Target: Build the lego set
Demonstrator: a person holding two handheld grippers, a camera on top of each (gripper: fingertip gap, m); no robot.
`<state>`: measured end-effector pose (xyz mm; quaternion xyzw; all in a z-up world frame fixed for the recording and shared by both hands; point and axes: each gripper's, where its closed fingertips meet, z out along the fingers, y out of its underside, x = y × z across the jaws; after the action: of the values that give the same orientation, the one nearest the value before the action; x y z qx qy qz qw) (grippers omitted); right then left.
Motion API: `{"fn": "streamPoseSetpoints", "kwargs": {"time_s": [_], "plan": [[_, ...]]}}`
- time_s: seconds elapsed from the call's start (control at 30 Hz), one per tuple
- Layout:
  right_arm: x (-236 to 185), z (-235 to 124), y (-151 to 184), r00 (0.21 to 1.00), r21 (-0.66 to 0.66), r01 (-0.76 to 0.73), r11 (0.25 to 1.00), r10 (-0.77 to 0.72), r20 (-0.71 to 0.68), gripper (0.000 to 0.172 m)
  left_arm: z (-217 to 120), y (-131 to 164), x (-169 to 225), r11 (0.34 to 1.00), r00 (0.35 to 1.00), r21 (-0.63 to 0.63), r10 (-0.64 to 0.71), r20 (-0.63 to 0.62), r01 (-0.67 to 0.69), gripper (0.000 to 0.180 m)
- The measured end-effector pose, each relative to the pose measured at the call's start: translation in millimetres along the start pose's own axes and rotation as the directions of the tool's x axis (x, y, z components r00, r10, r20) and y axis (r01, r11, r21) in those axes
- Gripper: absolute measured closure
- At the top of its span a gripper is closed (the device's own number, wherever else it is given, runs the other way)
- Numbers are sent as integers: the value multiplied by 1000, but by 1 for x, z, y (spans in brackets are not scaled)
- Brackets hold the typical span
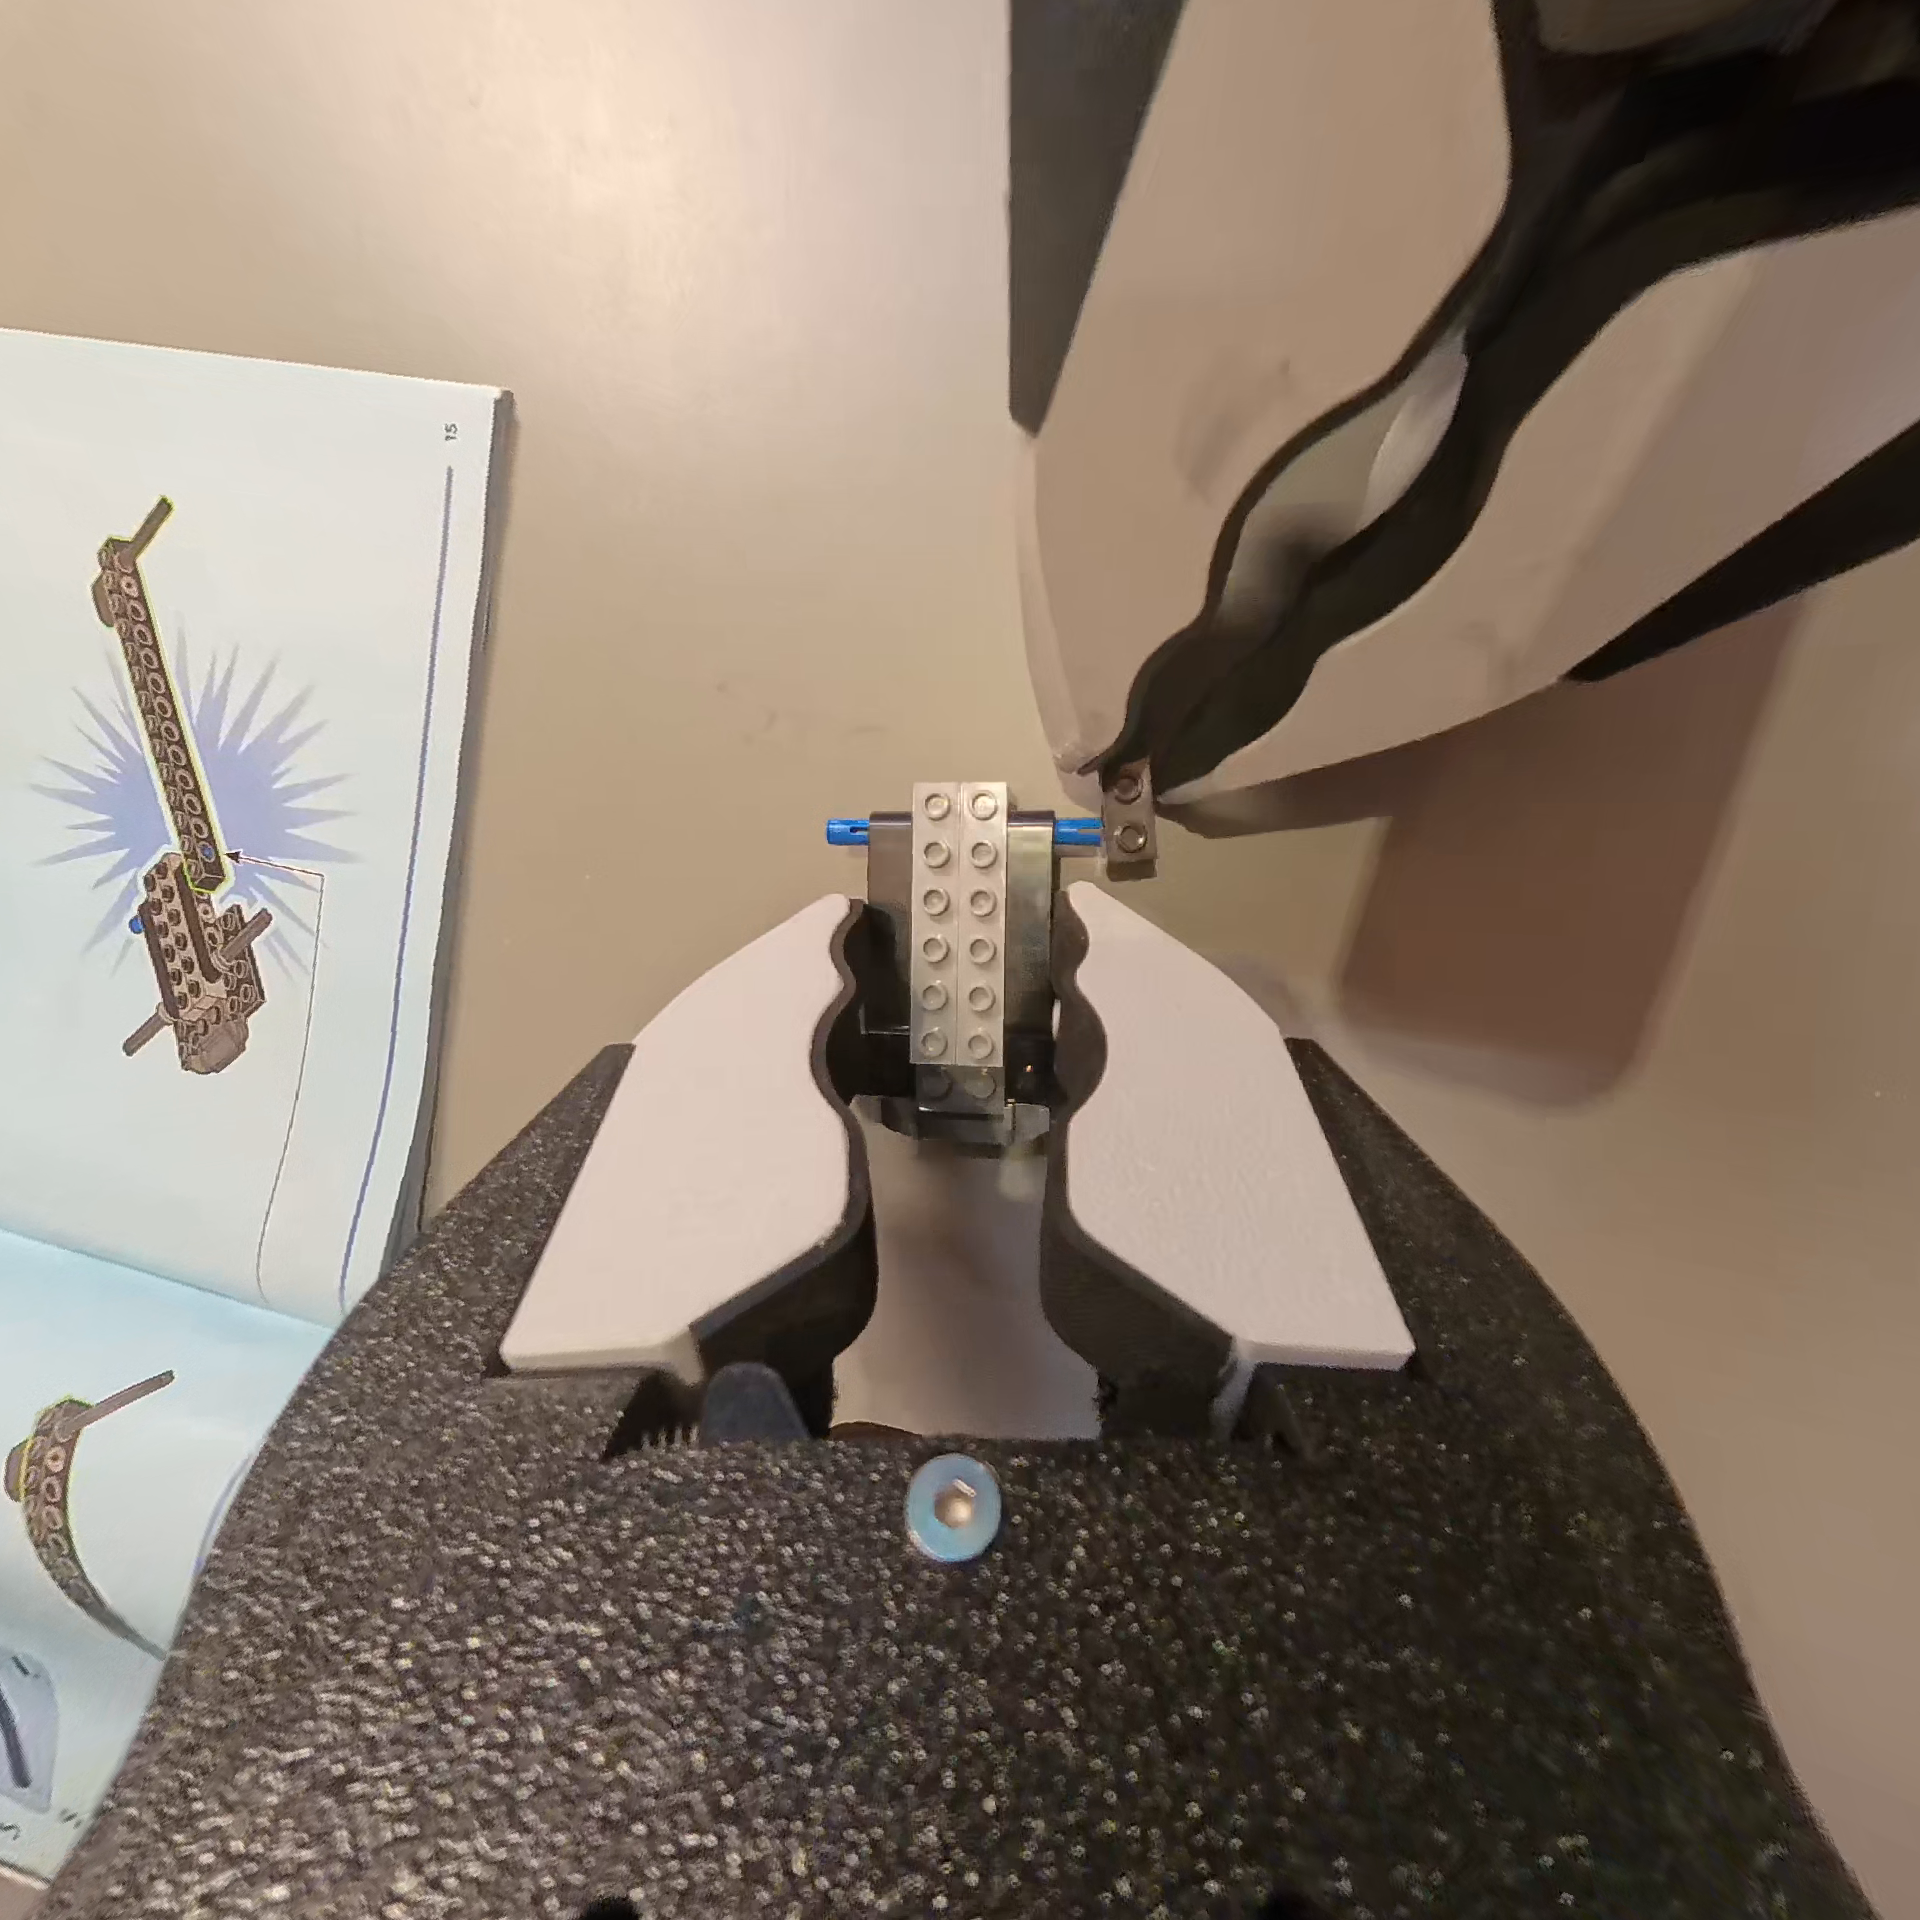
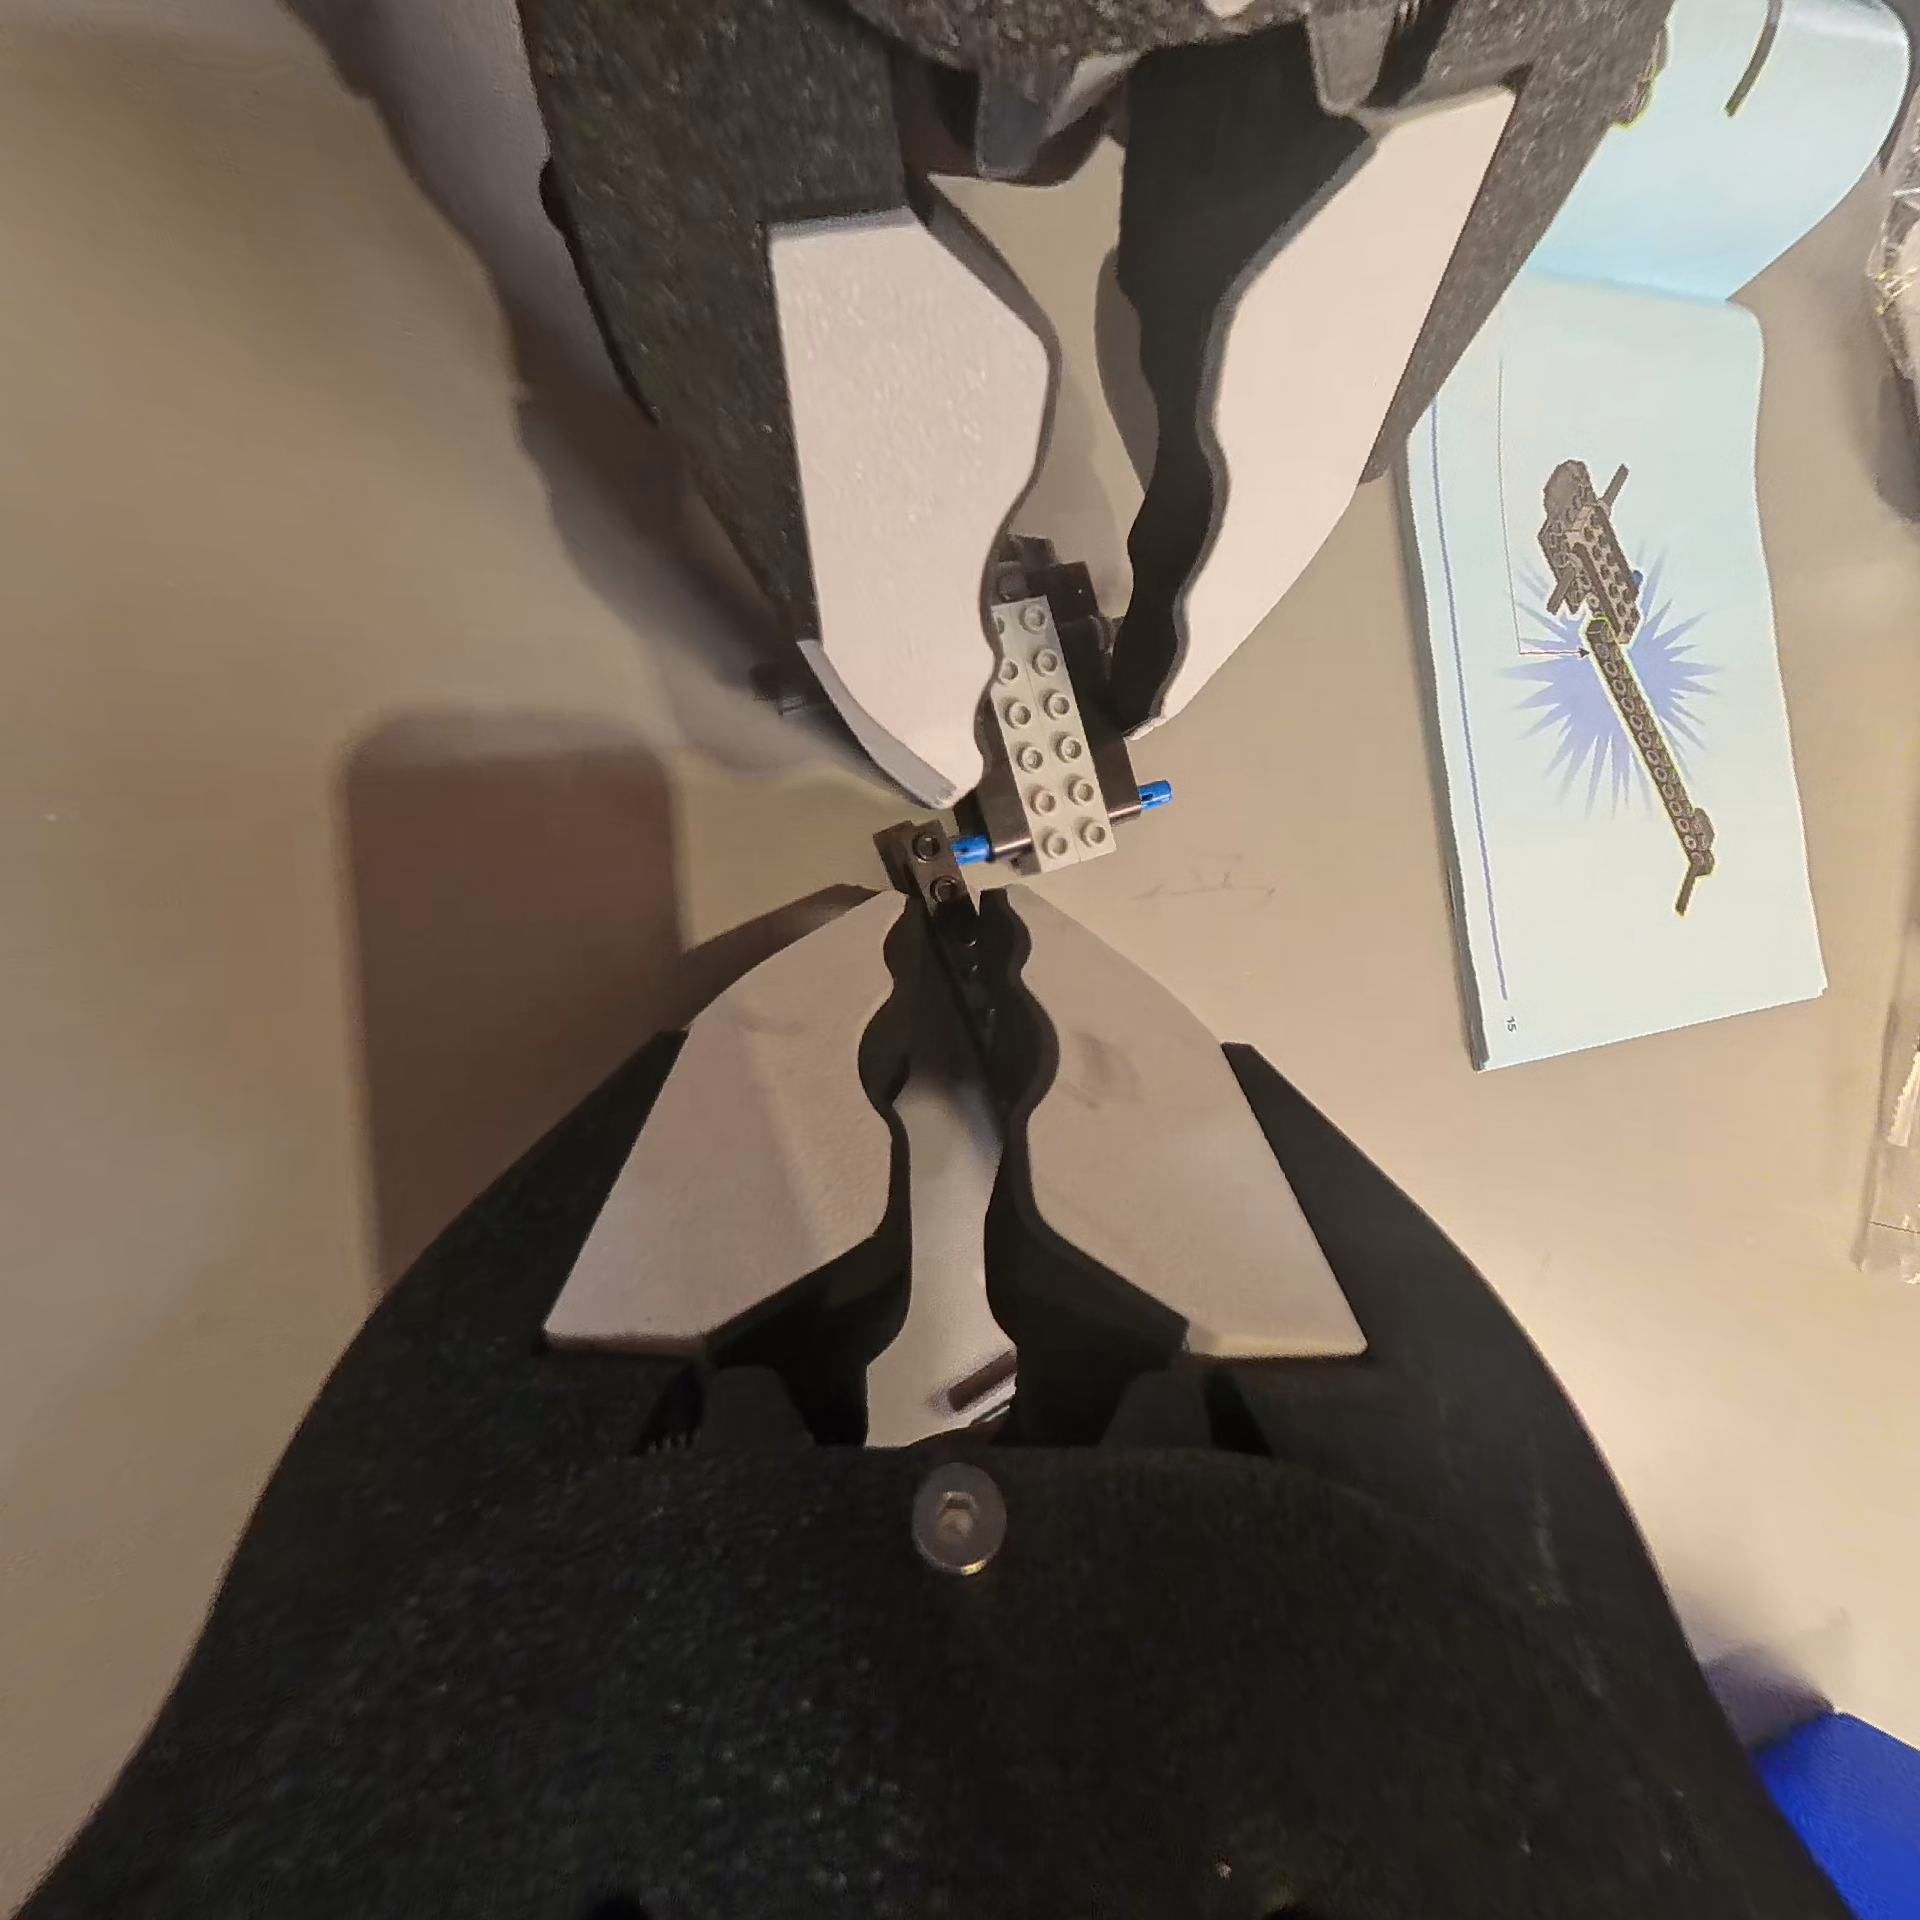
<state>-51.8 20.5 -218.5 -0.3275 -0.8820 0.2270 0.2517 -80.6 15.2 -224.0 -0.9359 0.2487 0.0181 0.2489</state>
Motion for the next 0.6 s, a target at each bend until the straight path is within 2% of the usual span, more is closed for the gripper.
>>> {"fn": "streamPoseSetpoints", "kwargs": {"time_s": [0.23, 0.6], "plan": [[2, 3, 1, 1000, -6, -8, 1000, 8, -27, 161, 1, -1, 1, 1000, 1000, 5, -14, -6, 14, 147], [7, 5, 0, 989, 2, -68, 998, 68, -130, 158, -1, 1, -3, 999, 997, -2, -51, 64, 52, 147]]}}
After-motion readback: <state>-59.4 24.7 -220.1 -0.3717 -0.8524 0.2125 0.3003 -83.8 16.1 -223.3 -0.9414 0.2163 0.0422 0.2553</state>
